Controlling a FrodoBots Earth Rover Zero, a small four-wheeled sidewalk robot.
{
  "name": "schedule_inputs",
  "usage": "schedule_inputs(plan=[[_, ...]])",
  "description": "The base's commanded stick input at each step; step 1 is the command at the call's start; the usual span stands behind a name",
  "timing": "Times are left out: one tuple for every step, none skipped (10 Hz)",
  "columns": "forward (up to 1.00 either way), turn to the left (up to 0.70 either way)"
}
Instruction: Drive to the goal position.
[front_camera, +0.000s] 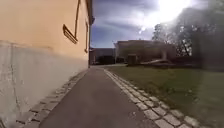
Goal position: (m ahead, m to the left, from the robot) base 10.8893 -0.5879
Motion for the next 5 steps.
schedule_inputs(plan=[[0.7,0.0],[0.7,0.0],[0.7,0.0],[0.7,0.0],[0.7,0.0]])
